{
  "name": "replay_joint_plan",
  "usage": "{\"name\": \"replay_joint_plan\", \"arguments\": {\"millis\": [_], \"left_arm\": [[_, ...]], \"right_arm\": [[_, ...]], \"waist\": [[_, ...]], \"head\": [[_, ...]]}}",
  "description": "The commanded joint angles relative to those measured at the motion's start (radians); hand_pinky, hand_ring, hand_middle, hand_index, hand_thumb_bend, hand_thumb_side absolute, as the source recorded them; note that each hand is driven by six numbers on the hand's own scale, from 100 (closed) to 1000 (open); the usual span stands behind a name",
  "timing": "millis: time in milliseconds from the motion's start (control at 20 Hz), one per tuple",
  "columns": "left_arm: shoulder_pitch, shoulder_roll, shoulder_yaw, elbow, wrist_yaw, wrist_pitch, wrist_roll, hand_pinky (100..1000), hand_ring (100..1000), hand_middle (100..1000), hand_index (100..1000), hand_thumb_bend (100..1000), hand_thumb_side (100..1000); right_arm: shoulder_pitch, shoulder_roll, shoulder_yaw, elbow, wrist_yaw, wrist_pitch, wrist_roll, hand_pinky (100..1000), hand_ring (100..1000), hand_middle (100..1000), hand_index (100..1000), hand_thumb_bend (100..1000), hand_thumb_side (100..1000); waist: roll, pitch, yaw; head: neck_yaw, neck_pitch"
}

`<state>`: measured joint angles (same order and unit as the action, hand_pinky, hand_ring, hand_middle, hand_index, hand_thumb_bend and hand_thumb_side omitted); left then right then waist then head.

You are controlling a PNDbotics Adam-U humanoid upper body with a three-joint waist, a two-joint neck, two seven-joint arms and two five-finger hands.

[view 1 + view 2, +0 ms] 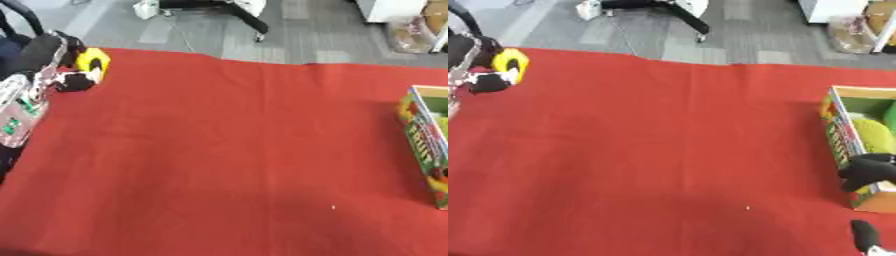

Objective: Pick up the objects with one hand, pass them to the other hand, and then place them into the box on the other side of the table.

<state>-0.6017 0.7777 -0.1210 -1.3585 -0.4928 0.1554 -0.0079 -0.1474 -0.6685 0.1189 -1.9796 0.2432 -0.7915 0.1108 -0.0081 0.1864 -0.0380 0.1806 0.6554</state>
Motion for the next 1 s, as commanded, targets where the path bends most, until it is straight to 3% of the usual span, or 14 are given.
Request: {"name": "replay_joint_plan", "arguments": {"millis": [50,250,500,1000], "left_arm": [[0.019,0.045,-0.029,-0.187,0.186,-0.008,-0.023,561,445,395,545,100,316],[0.064,0.024,-0.092,-0.385,0.401,-0.006,-0.064,561,443,391,538,100,328],[0.078,-0.008,-0.181,-0.540,0.589,0.023,-0.142,564,444,392,538,100,339],[0.021,-0.068,-0.354,-0.640,0.866,0.125,-0.274,565,446,394,538,100,561]], "right_arm": [[-0.041,-0.064,0.014,-0.020,-0.042,-0.037,0.003,779,719,610,937,100,282],[-0.111,-0.100,0.047,-0.020,-0.084,-0.091,0.017,791,730,627,936,100,166],[-0.208,-0.119,0.098,-0.020,-0.124,-0.115,0.043,802,739,646,934,100,114],[-0.414,-0.094,0.190,-0.020,-0.152,-0.115,0.112,849,774,728,930,100,100]], "waist": [[0.014,-0.045,0.002],[0.014,-0.053,0.006],[0.012,-0.058,0.007],[0.011,-0.060,0.005]], "head": [[-0.021,0.006],[-0.049,0.018],[-0.076,0.024],[-0.098,0.039]]}}
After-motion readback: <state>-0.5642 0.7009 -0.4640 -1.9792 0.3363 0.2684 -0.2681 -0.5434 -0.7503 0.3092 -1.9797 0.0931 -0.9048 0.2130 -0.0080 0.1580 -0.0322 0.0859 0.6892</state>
